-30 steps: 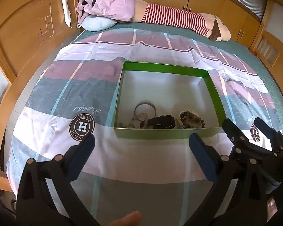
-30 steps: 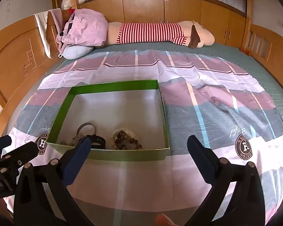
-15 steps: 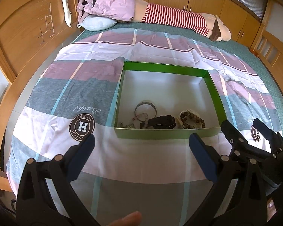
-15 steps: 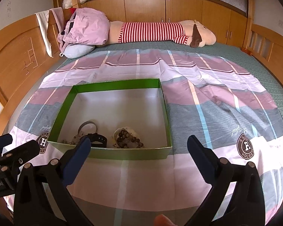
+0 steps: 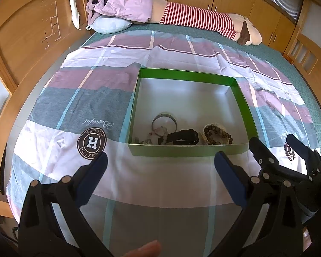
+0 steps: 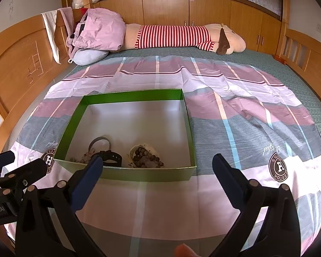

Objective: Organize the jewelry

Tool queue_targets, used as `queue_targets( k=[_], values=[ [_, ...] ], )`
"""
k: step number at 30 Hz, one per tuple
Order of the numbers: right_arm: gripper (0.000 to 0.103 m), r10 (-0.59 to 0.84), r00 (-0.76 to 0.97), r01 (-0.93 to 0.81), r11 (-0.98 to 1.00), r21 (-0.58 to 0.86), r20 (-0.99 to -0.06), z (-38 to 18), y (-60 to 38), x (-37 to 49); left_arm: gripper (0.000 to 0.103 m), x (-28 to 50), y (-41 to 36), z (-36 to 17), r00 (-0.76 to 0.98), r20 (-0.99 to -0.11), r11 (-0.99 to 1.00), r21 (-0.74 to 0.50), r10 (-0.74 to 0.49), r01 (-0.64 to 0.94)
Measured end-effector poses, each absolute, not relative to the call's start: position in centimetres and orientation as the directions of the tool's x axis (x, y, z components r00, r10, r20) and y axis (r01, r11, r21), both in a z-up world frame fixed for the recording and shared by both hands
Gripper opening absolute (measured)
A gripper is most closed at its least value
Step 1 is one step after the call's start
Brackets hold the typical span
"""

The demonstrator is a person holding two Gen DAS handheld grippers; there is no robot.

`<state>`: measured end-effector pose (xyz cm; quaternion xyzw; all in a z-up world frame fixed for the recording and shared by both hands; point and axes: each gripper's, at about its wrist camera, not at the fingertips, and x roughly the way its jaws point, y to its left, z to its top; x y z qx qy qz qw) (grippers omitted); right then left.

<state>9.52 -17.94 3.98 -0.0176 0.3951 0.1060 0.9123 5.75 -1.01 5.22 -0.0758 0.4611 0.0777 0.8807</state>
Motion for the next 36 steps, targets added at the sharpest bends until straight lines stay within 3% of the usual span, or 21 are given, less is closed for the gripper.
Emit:
queue_targets(
  k=[36],
  values=[
    [0.102, 0.183, 0.656, -0.206, 0.977, 0.060, -0.733, 3.56, -18.04, 9.55, 0.101, 5.74, -0.86, 4.86, 0.557, -0.828, 0.976, -0.061, 0.066, -0.207]
  ],
)
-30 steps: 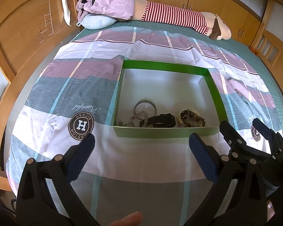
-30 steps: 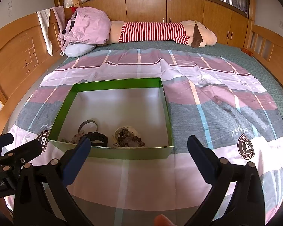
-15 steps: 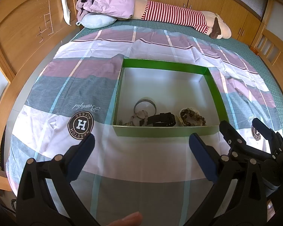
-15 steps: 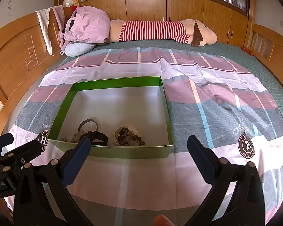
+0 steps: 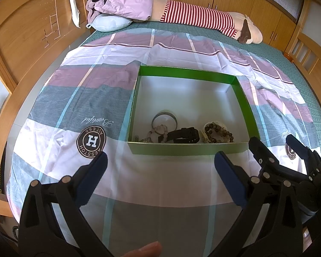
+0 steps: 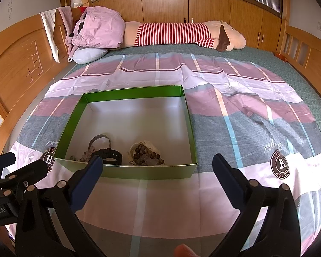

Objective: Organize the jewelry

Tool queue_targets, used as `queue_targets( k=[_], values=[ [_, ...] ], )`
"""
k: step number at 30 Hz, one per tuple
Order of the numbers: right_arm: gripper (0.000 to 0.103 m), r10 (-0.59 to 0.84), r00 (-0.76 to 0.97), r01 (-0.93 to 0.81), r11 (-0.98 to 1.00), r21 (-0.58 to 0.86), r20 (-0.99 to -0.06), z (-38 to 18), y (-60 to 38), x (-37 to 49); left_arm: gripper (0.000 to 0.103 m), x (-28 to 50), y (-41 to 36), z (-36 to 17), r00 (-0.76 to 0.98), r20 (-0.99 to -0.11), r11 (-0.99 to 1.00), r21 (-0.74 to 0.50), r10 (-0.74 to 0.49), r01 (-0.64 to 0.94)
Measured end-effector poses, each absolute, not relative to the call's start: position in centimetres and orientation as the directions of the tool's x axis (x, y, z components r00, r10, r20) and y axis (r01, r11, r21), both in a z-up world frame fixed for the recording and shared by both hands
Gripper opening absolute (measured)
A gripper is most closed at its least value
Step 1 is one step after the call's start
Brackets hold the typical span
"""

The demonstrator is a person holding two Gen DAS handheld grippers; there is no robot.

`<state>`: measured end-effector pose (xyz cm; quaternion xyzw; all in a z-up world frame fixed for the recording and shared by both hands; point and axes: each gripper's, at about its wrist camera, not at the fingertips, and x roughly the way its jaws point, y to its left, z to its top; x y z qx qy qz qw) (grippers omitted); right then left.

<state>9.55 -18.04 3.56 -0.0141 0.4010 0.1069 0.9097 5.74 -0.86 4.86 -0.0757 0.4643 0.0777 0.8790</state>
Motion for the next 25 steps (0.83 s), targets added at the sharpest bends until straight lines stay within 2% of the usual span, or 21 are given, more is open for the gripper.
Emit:
queue_targets(
  k=[22, 25],
  values=[
    [0.102, 0.184, 0.654, -0.207, 0.977, 0.060, -0.734, 3.50, -18.10, 9.59, 0.101, 5.71, -0.85, 4.55, 0.547, -0.835, 0.977, -0.066, 0.056, -0.201],
    [0.102, 0.181, 0.663, -0.201, 0.978, 0.060, -0.726, 3.28, -18.47, 9.41, 0.101, 4.91, -0.35, 5.06, 0.563, -0.820, 0.975, -0.030, 0.101, -0.219]
  ],
)
